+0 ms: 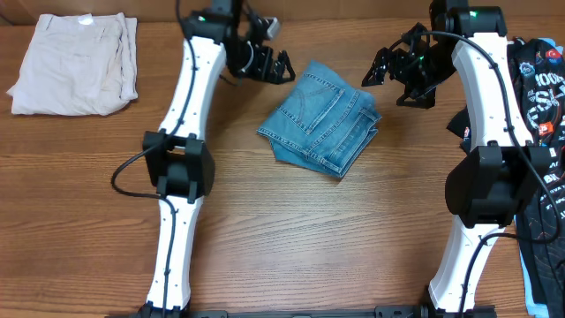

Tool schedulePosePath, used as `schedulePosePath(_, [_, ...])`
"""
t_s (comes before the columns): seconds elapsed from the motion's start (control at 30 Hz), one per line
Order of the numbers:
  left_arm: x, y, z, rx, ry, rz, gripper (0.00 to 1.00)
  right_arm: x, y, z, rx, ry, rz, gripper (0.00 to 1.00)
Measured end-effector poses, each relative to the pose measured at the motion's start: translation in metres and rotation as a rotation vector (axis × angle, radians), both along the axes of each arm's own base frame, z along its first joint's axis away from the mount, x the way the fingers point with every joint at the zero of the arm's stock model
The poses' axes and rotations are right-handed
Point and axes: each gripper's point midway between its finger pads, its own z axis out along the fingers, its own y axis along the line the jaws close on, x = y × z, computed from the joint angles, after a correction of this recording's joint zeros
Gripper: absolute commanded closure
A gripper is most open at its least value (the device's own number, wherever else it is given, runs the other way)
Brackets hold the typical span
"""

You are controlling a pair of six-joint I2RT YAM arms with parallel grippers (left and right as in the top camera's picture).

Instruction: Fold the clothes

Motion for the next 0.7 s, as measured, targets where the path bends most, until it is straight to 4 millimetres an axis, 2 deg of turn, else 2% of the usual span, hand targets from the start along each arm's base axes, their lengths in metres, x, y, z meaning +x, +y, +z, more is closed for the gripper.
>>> schedulePosePath(0.27, [-0.01, -0.006, -0.057, -0.01, 0.115, -0.024, 0.0, 0.0, 0.0, 0.0, -0.002, -0.006, 0.013, 0.0])
schedulePosePath(0.5, [-0.019, -0.012, -0.056, -0.058, 0.144, -0.058, 0.0, 0.0, -0.001, 0.0, -0.005, -0.006, 0.013, 0.0])
schedulePosePath(0.7, [-0.037, -0.021, -0.055, -0.077, 0.188, -0.109, 0.05, 0.0, -0.001, 0.0, -0.005, -0.007, 0.015, 0.0])
